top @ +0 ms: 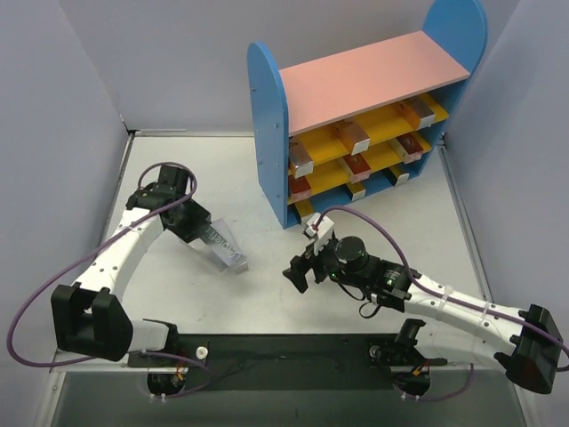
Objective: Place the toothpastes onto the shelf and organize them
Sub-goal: Pick up the toothpaste from the center of the board.
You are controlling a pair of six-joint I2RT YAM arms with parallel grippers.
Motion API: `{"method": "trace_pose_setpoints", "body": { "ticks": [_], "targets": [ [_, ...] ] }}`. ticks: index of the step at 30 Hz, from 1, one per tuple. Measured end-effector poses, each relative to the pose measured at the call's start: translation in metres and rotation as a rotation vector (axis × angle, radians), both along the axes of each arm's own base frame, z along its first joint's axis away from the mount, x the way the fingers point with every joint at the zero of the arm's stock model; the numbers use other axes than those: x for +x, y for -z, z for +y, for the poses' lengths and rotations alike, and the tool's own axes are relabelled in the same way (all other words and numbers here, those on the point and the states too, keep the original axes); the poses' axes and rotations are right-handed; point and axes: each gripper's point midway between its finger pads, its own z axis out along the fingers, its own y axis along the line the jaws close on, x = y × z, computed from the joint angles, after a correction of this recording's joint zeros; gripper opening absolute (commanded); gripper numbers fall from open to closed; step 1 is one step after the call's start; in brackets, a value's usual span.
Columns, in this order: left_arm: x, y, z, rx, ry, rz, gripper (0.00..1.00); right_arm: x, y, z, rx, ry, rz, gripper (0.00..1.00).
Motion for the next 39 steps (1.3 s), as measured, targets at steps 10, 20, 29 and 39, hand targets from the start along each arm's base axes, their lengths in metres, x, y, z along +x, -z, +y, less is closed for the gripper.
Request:
{"method": "trace_pose_setpoints", "body": {
  "ticks": [10,20,29,39],
  "targets": [
    [-0.022,-0.018,-0.080,-0.178,0.010,0.008,0.36,-0.011,-0.031,0.041,-0.037,-0.180,-0.199,0.98],
    [-0.020,-0.049,-0.110,-0.248,-0.004,-0.043,0.36,-0.009,-0.036,0.056,-0.158,-0.224,-0.396,0.92],
    [-0.023,-0.051,-0.116,-0.254,0.002,-0.042,0.40,0.004,-0.042,0.062,-0.215,-0.204,-0.505,0.72],
    [-0.024,-0.052,-0.120,-0.268,-0.002,-0.039,0.71,0.006,-0.048,0.063,-0.257,-0.195,-0.573,0.27]
  ]
}}
